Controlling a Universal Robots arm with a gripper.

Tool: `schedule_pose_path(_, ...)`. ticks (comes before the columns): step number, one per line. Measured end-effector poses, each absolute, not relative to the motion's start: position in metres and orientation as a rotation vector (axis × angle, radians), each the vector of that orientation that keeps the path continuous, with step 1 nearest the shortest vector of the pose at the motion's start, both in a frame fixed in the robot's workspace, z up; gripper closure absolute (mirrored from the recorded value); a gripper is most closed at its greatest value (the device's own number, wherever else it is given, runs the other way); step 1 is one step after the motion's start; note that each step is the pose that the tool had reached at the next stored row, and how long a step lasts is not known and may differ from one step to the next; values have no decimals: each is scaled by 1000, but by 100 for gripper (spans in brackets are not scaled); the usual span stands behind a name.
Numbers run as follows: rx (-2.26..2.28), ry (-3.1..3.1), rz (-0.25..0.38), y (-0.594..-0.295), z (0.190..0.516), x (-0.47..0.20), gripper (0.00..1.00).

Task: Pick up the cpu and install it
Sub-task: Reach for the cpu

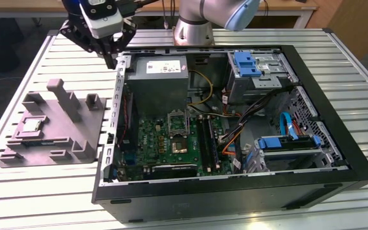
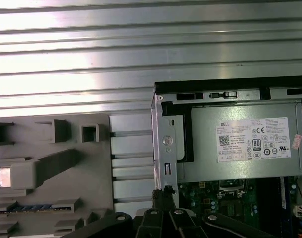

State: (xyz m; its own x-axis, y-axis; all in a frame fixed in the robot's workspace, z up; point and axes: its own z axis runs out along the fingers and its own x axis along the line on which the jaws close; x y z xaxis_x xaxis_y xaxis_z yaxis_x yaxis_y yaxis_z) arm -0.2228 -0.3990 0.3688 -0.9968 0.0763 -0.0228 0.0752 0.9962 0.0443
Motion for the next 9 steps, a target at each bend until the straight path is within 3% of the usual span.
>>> schedule_pose_path(9,118,3114,67,-399,368,-227,89)
